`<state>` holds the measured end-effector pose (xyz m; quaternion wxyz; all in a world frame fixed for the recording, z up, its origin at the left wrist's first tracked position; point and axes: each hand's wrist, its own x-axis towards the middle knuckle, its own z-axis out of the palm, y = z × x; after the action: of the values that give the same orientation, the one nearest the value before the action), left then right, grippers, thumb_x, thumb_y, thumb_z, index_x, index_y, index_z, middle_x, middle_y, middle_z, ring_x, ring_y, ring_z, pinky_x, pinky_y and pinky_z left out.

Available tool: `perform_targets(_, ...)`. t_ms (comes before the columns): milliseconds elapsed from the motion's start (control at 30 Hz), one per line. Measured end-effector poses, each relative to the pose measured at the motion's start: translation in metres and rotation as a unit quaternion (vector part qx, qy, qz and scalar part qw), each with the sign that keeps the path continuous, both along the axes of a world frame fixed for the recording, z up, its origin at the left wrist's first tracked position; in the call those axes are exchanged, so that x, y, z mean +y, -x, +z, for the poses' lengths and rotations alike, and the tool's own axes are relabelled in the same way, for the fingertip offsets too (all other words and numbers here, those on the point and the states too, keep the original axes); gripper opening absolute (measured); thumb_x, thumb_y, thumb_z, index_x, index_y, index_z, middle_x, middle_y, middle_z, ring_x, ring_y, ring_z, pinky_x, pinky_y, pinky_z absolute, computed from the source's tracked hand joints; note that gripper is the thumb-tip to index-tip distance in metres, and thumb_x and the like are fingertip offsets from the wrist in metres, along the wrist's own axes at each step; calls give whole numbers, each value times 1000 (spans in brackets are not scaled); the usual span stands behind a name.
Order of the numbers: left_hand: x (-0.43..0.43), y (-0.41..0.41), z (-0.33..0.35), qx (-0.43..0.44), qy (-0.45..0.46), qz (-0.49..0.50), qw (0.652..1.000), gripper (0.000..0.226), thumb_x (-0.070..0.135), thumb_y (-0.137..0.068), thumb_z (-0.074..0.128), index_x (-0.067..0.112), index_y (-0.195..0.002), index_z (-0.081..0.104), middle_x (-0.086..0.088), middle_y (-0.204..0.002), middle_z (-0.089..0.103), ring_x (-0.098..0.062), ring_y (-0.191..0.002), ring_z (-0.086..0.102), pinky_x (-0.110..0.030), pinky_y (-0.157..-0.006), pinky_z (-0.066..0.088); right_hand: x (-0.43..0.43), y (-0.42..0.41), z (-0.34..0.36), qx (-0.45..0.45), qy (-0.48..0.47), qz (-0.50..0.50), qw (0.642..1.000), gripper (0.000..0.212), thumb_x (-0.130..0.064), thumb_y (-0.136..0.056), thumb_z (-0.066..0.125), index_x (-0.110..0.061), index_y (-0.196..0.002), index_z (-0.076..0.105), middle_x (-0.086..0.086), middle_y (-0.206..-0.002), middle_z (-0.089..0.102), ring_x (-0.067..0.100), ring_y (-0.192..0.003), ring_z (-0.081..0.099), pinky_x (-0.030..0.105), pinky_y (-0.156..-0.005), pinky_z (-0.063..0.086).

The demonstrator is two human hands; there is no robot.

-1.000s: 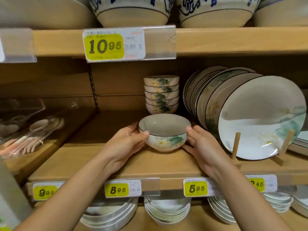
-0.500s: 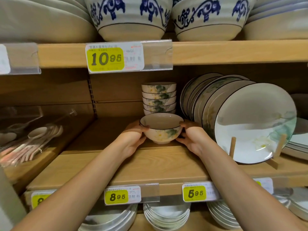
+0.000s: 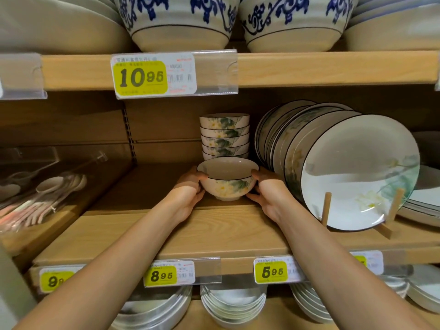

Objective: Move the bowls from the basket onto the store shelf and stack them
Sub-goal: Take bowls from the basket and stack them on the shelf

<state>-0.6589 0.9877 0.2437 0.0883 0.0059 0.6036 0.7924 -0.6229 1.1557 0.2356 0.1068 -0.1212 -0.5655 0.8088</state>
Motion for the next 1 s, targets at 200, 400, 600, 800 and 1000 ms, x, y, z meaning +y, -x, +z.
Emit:
perform_targets(200,3,-2,3,-6,-8,19,1000,31,4,-95,47,13,-124,52,-10,-116,56,-24,-113,52,-32,-97,43,-2,-6,2,-2,-11,-1,1000,42,-19,-99,48,-17,-141,45,8,-135,54,25,-116,53,40,-94,50)
perform_targets(400,1,-9,8,9,17,47,999,20,5,-95,50,16,-111,53,-6,-117,53,-20,-109,49,-29,-92,44,-7,-19,5,-44,-122,-18,991,45,-27,-98,47,-18,-142,41,9,-134,53,25,-116,50,45,-106,41)
perform_targets(600,-21,-68,14,110,34,112,987,23,14,-96,52,18,-116,60,-9,-118,66,-15,-109,63,-31,-97,50,-15,-72,3,22,-245,-14,969,63,-41,-94,51,-23,-150,28,-2,-152,36,18,-137,36,37,-110,30)
perform_targets(800,-59,-173,1,160,-27,144,976,29,13,-86,50,8,-109,67,-13,-104,74,-25,-99,71,-28,-79,58,-35,-123,-11,140,-86,146,975,26,-16,-99,46,-23,-109,69,-6,-108,73,9,-105,67,32,-94,52)
perform_targets(1000,-100,-252,-36,132,38,246,959,27,-1,-94,40,4,-103,65,-15,-96,75,-27,-89,73,-29,-77,60,-82,-148,-48,101,-1,242,965,28,-4,-99,39,-5,-98,67,11,-92,75,22,-87,73,28,-79,59)
